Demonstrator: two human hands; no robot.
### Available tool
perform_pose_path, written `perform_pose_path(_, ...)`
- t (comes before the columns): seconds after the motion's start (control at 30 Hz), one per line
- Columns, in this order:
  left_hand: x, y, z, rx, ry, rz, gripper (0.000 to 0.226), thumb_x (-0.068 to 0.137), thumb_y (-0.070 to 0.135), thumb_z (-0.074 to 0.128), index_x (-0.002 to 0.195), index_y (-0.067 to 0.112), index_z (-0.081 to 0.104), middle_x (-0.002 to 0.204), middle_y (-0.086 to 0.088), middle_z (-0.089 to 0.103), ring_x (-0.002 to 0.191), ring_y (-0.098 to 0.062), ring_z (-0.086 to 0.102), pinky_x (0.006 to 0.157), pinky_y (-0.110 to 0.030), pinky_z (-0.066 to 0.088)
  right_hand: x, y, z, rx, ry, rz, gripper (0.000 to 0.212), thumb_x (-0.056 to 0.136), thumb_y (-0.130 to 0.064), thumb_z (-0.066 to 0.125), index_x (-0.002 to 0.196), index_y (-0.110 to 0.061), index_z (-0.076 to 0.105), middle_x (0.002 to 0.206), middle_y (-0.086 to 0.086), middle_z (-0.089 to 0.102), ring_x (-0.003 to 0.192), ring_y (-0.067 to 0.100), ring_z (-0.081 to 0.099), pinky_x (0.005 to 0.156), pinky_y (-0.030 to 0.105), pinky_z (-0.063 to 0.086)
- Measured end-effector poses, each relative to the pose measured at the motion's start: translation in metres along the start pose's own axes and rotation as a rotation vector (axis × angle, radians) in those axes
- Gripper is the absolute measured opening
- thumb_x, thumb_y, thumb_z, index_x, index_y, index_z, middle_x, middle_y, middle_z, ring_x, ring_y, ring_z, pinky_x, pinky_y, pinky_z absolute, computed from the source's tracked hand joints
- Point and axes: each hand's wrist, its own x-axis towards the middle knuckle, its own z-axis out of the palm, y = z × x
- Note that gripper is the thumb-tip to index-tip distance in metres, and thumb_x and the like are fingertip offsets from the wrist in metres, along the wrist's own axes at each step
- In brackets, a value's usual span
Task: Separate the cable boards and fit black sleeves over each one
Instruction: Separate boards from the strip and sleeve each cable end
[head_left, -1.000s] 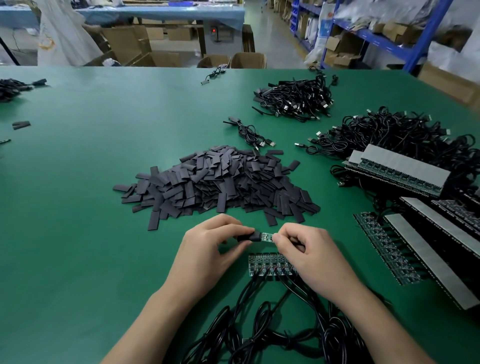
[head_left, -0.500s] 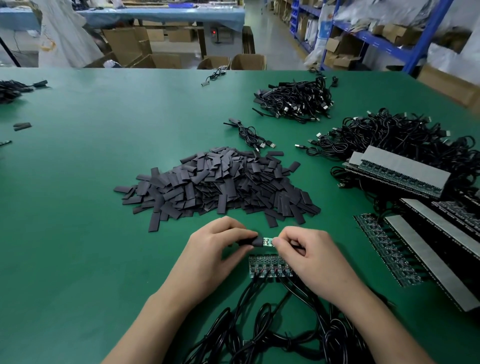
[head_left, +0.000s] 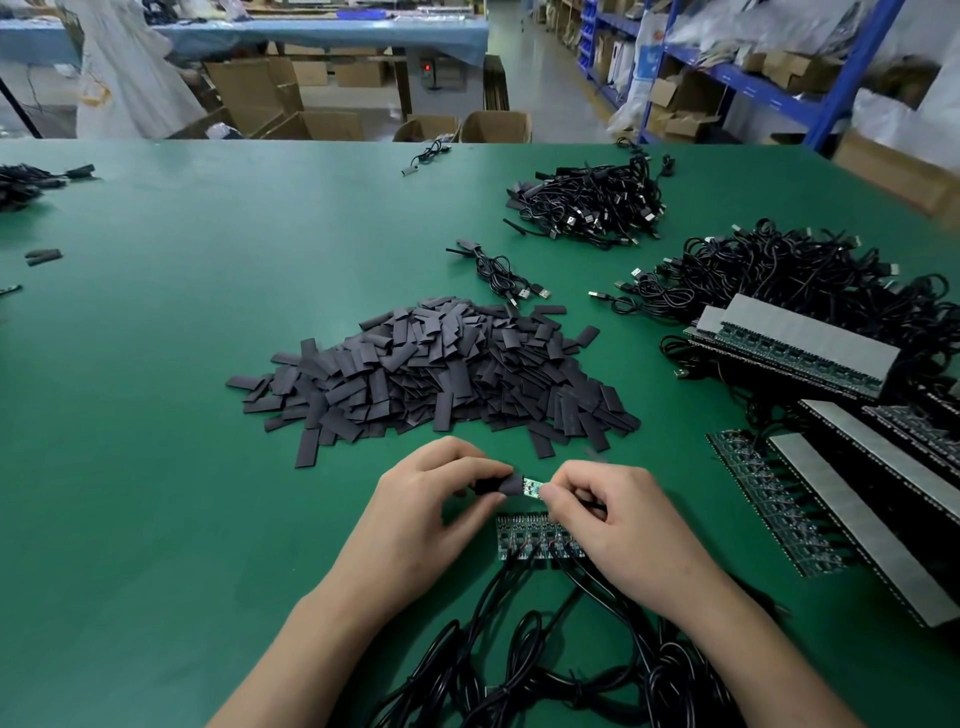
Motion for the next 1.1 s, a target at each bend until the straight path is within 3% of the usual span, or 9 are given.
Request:
perform_pose_path(0.17, 0.001, 0.001, -0.003, 0.020, 0.045, 0.067, 0.022, 0.090, 0.018, 0.077, 0.111, 0.023, 0.076, 0.104, 0.015, 0.064, 0.097, -0.004, 0.064, 0.086, -0.025, 0.054, 0.000, -0.001, -0.002, 0.024, 0.013, 0.003, 0.032, 0.098, -0.041, 0.057, 0.071, -0.025, 0.060, 0.053, -0.010, 0.048, 0.046, 0.005, 0.037, 0.049, 0.022, 0.032)
perform_pose_path(0.4, 0.001, 0.002, -0.003, -0.002, 0.050, 0.013, 0.023, 0.088, 0.017, 0.079, 0.110, 0.024, 0.077, 0.102, 0.016, 0.065, 0.095, -0.001, 0.065, 0.085, -0.019, 0.052, 0.000, -0.002, -0.001, 0.026, -0.017, 0.002, 0.030, 0.100, -0.039, 0.058, 0.072, -0.028, 0.061, 0.055, -0.011, 0.049, 0.048, 0.005, 0.039, 0.050, 0.022, 0.035)
perform_pose_path(0.63, 0.002, 0.004, -0.003, 0.028, -0.019, 0.081, 0.021, 0.090, 0.021, 0.077, 0.112, 0.022, 0.077, 0.104, 0.010, 0.066, 0.096, -0.006, 0.064, 0.083, -0.030, 0.055, 0.000, 0.002, 0.002, -0.047, -0.019, -0.017, 0.028, 0.098, -0.041, 0.060, 0.072, -0.030, 0.060, 0.058, -0.012, 0.052, 0.052, 0.006, 0.043, 0.053, 0.021, 0.032)
perform_pose_path(0.9, 0.001, 0.000, -0.001, 0.033, 0.013, 0.084, 0.021, 0.089, 0.027, 0.079, 0.109, 0.023, 0.077, 0.102, 0.013, 0.065, 0.092, -0.004, 0.064, 0.080, -0.030, 0.055, 0.001, 0.003, 0.001, -0.061, 0.021, -0.036, 0.030, 0.085, -0.063, 0.050, 0.083, -0.038, 0.066, 0.071, -0.019, 0.059, 0.061, 0.004, 0.053, 0.056, 0.021, 0.038)
perform_pose_path(1.03, 0.002, -0.002, -0.002, 0.008, 0.048, 0.052, 0.021, 0.089, 0.033, 0.074, 0.108, 0.026, 0.077, 0.101, 0.018, 0.065, 0.090, -0.001, 0.064, 0.077, -0.025, 0.054, 0.002, 0.006, -0.009, -0.051, 0.078, -0.024, 0.015, 0.089, -0.049, 0.061, 0.084, -0.038, 0.068, 0.072, -0.012, 0.062, 0.060, 0.007, 0.056, 0.055, 0.032, 0.049)
perform_pose_path(1.1, 0.002, -0.002, -0.003, 0.001, 0.045, 0.047, 0.021, 0.090, 0.035, 0.072, 0.108, 0.026, 0.077, 0.101, 0.019, 0.064, 0.089, -0.001, 0.063, 0.076, -0.024, 0.054, 0.002, 0.007, -0.010, -0.041, 0.061, -0.022, 0.015, 0.094, -0.038, 0.066, 0.079, -0.035, 0.067, 0.065, -0.013, 0.059, 0.053, 0.005, 0.049, 0.049, 0.024, 0.041)
